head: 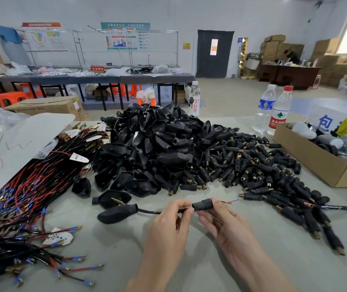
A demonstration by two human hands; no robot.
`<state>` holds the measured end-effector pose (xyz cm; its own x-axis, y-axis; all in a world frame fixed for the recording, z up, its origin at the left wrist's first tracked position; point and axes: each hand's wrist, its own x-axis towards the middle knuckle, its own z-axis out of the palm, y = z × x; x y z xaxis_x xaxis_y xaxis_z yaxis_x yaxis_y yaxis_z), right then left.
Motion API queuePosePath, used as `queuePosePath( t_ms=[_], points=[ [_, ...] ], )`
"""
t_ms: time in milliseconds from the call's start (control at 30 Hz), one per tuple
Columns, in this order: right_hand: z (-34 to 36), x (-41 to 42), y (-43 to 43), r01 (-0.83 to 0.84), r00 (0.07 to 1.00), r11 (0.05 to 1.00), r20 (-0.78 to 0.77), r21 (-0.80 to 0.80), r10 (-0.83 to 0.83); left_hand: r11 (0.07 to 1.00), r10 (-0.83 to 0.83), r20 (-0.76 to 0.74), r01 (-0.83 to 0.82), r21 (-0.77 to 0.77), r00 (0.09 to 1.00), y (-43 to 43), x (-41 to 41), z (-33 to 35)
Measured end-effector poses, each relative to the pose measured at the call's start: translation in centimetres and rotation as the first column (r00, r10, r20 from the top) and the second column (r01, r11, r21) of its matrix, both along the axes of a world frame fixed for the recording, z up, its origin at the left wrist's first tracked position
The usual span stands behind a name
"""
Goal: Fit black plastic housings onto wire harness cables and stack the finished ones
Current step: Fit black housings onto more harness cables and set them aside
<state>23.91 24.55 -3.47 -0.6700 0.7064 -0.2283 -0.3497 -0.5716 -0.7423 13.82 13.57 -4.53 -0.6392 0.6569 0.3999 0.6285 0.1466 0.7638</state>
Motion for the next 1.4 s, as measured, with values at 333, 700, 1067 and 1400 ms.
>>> queuePosePath(
  t_ms=[333,700,1067,1400],
  points=[
    [0.0,0.0,0.1,0.0,1.0,0.999,-0.005,0.035,0.0,0.997,-0.032,-0.054,0.028,-0.072,0.998,-0.7,-1.2,-0.3],
    [0.3,0.1,-0.1,0.035,0.998,0.999,-0.044,0.026,-0.034,0.999,-0.033,-0.036,0.033,0.006,0.999,-1.0,-1.9,-0.2],
    [0.6,0.3,-0.1,0.051,0.999,0.992,-0.013,0.117,-0.05,0.999,0.015,-0.07,-0.018,-0.045,0.997,-1.0,-2.1,-0.2],
    [0.3,0.1,-0.2,0.024,0.997,0.971,0.065,0.236,-0.04,1.0,-0.007,-0.089,0.005,-0.018,0.996,-1.0,-1.6,0.1]
  ],
)
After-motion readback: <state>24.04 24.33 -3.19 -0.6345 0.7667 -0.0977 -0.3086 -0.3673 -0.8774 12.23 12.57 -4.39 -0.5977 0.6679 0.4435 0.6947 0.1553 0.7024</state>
